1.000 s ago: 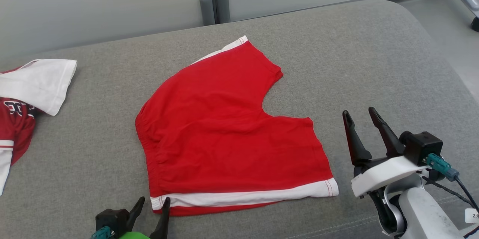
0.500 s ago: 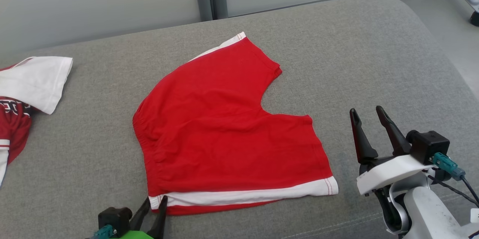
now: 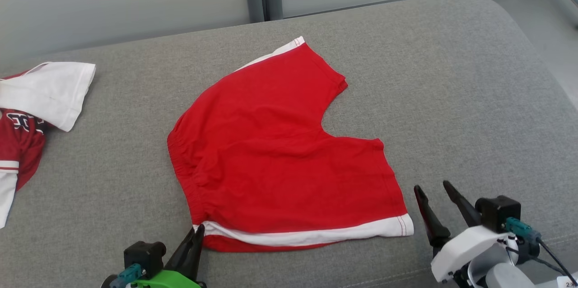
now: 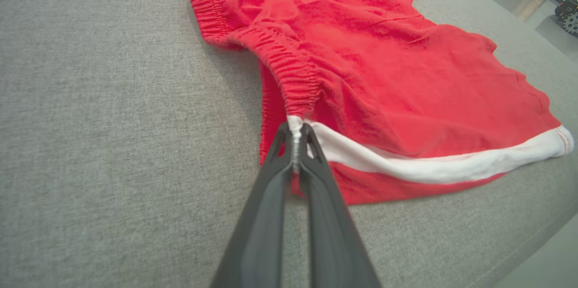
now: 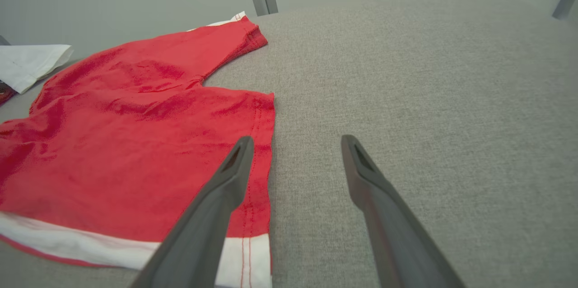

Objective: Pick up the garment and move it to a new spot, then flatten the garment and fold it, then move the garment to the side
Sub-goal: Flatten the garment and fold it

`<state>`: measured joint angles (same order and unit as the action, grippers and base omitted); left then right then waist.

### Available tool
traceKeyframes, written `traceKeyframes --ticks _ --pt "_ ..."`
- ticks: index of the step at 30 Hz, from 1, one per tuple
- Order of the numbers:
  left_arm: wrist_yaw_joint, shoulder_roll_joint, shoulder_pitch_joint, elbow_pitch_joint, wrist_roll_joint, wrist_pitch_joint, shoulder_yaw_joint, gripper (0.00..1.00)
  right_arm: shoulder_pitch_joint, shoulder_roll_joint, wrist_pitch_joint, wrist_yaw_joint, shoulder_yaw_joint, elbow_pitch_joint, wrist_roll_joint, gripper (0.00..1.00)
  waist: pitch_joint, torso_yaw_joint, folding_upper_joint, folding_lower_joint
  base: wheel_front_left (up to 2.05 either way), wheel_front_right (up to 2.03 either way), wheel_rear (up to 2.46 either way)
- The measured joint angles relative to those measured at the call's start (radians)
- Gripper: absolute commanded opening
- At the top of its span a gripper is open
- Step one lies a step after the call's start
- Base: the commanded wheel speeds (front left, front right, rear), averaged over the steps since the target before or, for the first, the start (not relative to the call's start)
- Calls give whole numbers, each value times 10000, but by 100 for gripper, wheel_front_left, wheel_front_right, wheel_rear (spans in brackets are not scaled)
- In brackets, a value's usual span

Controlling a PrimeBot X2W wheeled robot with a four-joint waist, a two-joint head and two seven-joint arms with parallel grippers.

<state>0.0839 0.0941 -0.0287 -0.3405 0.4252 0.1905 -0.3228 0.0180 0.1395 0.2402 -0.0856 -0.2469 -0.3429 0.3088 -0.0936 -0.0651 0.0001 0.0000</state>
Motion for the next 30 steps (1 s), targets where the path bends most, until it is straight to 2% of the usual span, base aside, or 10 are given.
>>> traceKeyframes --ticks 9,17,21,26,27,30 --pt "10 2 104 186 0 128 104 0 -458 81 -313 -286 -598 -892 209 100 -187 -27 0 0 0 0 0" --pt "40 -4 263 205 -29 130 -23 0 -404 153 -385 -288 -1014 -1218 238 100 -345 97 0 0 0 0 0" --pt "40 -2 281 196 -29 140 2 0 -217 144 -384 -336 -1264 -1329 221 95 -389 166 0 0 0 0 0" --pt "40 -2 281 150 -29 144 4 0 -73 144 -366 -376 -1409 -1561 228 65 -383 211 0 0 0 0 0" --pt "40 -2 281 134 -29 146 6 0 -24 138 -351 -376 -1432 -1603 259 53 -376 217 0 0 0 0 0" --pt "40 -4 281 75 -29 190 4 0 25 128 -324 -376 -1509 -1743 351 42 -350 235 0 0 0 0 0"
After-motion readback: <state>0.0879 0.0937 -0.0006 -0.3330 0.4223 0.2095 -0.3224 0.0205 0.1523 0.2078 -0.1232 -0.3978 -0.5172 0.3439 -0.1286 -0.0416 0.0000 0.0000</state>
